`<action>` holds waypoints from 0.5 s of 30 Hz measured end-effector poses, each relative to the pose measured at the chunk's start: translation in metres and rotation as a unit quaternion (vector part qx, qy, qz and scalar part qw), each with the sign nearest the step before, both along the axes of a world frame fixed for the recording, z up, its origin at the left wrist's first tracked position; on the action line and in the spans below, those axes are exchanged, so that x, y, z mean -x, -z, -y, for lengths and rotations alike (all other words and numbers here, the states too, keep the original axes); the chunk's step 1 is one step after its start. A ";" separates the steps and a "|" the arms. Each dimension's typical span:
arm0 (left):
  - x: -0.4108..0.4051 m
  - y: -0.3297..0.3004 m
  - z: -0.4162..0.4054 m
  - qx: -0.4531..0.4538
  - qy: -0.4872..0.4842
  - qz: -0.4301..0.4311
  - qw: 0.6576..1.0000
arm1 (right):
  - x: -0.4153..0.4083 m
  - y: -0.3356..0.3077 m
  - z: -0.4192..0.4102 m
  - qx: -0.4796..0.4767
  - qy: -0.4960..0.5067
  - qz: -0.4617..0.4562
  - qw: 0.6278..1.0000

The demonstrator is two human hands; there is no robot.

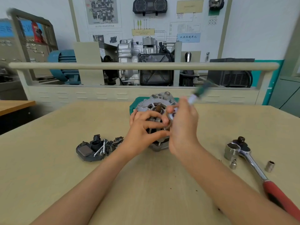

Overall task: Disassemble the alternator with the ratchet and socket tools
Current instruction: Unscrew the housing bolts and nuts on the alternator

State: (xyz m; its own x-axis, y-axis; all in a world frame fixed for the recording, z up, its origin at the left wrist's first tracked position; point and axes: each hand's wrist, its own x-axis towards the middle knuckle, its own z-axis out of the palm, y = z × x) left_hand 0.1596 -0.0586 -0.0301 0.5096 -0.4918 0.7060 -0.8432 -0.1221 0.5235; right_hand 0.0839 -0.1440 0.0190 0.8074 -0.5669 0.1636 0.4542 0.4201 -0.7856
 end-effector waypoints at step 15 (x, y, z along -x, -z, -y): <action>0.002 -0.004 -0.002 0.005 0.023 -0.015 1.000 | -0.009 -0.024 0.013 0.223 -0.258 -0.099 0.935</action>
State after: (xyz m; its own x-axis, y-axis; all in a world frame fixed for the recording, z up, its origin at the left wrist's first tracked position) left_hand 0.1573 -0.0565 -0.0265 0.5076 -0.5082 0.6958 -0.8316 -0.0777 0.5499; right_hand 0.0931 -0.1574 0.0428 0.9941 -0.0046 0.1088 0.1082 0.1537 -0.9822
